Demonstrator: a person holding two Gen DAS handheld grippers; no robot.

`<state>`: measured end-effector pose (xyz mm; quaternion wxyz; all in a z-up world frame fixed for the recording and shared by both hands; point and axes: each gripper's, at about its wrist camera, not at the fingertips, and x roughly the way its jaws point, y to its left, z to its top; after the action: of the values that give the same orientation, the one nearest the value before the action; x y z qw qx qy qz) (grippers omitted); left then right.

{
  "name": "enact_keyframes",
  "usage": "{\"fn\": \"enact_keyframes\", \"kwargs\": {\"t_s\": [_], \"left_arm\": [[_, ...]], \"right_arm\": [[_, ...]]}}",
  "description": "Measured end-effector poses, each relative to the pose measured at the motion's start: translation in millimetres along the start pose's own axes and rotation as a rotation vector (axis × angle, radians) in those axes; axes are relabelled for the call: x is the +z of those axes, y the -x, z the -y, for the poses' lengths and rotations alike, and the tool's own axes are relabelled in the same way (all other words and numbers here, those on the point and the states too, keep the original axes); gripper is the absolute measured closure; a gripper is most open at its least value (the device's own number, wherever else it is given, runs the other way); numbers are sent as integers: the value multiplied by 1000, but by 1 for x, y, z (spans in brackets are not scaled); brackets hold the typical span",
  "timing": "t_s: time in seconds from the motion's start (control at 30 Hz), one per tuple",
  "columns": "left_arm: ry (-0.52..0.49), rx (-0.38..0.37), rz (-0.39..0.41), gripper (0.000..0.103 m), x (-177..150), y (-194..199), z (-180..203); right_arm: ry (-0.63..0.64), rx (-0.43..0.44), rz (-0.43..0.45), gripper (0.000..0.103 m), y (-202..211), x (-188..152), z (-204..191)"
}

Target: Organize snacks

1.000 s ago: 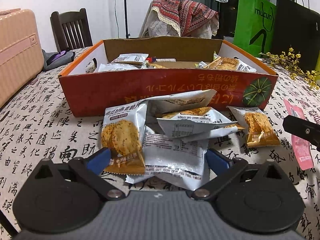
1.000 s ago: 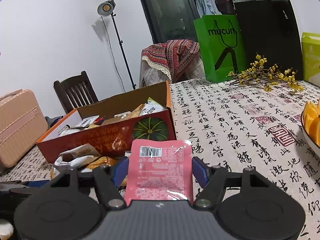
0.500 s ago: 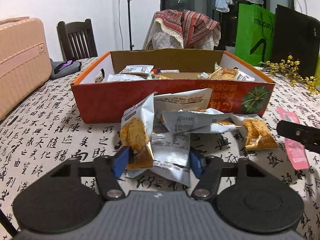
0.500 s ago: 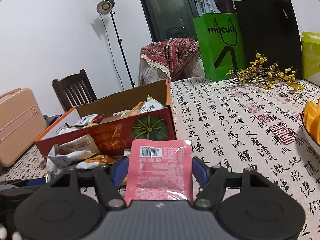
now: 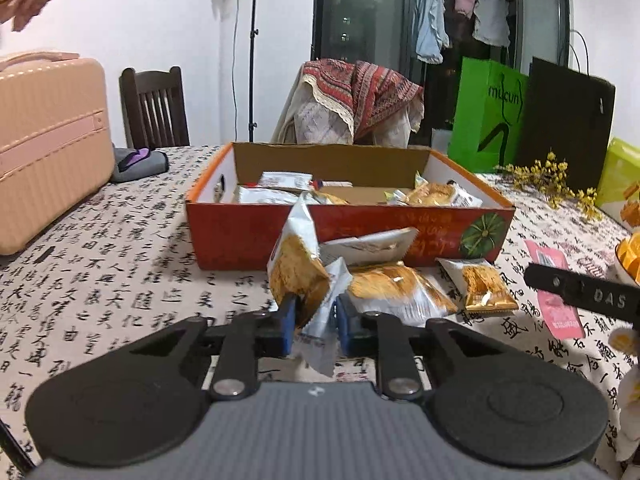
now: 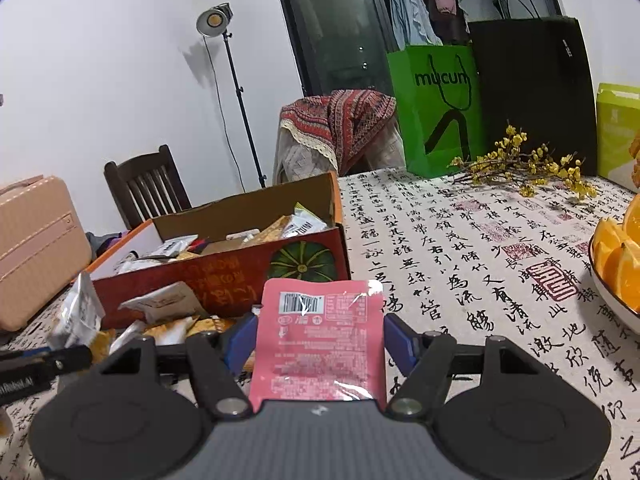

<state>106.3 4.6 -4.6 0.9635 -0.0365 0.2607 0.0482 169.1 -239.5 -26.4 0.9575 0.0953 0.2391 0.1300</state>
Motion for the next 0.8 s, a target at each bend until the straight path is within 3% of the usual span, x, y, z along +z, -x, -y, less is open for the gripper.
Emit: {"fn": "enact_keyframes", "kwargs": {"t_s": [0.13,0.33,0.8], "left_arm": [[57,-30,-8,84,2,5,-17],[90,-3,-15,85,3,1,-34],[94,-19,-12,82,2,-1,-41]], "right_arm": [[-7,9,-5,35,8,-4,-1],[-26,11,-17,35,13,-7,2],[-32,5,-15,35,18,-9,1]]}}
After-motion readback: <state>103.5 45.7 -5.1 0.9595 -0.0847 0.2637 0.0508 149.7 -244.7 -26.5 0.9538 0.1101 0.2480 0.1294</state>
